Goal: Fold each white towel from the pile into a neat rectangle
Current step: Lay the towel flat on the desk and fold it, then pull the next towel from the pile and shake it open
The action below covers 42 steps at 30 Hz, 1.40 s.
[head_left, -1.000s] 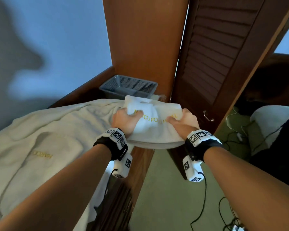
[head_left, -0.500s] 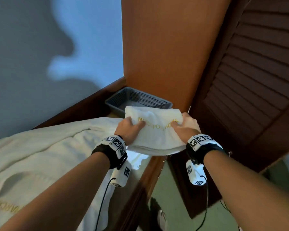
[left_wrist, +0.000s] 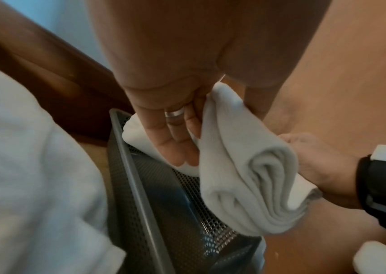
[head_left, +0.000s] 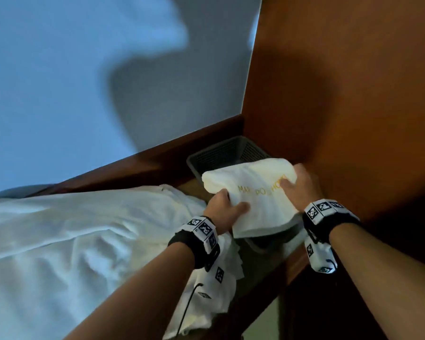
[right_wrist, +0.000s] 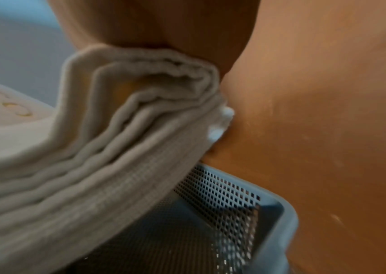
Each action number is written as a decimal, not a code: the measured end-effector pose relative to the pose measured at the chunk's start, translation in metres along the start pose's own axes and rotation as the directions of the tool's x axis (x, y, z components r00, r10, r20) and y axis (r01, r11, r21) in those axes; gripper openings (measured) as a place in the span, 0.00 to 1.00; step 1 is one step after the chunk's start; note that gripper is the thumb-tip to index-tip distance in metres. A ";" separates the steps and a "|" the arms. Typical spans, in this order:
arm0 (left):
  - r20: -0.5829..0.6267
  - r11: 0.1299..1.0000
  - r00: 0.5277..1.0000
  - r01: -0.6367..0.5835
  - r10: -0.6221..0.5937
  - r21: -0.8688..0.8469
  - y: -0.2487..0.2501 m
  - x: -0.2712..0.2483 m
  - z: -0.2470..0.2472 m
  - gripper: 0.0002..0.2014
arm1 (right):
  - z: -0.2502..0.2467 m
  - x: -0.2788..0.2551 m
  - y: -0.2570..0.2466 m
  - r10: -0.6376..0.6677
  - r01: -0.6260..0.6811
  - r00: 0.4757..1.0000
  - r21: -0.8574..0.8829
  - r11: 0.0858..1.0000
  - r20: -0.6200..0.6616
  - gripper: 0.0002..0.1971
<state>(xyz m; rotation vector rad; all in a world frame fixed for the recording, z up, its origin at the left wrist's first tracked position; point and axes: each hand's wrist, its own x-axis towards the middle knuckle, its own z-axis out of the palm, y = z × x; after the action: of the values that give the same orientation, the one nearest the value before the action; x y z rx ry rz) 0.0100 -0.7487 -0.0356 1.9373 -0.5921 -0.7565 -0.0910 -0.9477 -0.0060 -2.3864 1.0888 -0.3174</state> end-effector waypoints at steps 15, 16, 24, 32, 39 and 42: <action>-0.327 0.941 0.907 0.171 -0.266 -0.294 -0.025 0.124 0.059 0.26 | 0.075 0.182 0.018 -0.194 0.188 0.958 0.044 0.981 0.213 0.13; -0.331 0.926 0.887 0.223 -0.323 -0.305 -0.032 0.129 0.065 0.26 | 0.086 0.187 0.024 -0.178 0.175 0.953 0.034 0.984 0.247 0.13; -0.037 0.754 0.792 0.565 -0.609 -0.335 -0.033 0.124 0.096 0.23 | 0.115 0.189 0.085 0.028 0.098 0.891 -0.253 0.963 0.452 0.19; -0.068 0.704 0.974 0.203 -0.216 0.681 -0.029 0.117 0.100 0.16 | 0.113 0.153 0.090 -0.126 0.418 0.824 -0.443 0.793 0.553 0.11; 0.259 0.498 0.923 -0.089 -0.284 0.862 -0.051 0.111 0.118 0.20 | 0.104 0.127 0.108 0.141 0.458 0.640 -0.522 0.720 0.756 0.17; 0.173 0.749 0.959 0.056 -0.224 0.660 -0.045 0.110 0.103 0.20 | 0.095 0.127 0.098 0.134 0.390 0.704 -0.537 0.748 0.698 0.14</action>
<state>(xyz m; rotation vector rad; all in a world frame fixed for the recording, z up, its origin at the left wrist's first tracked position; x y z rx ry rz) 0.0166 -0.8640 -0.1423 2.5768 -0.9651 -0.9827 -0.0327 -1.0659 -0.1374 -2.7656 0.6801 1.0692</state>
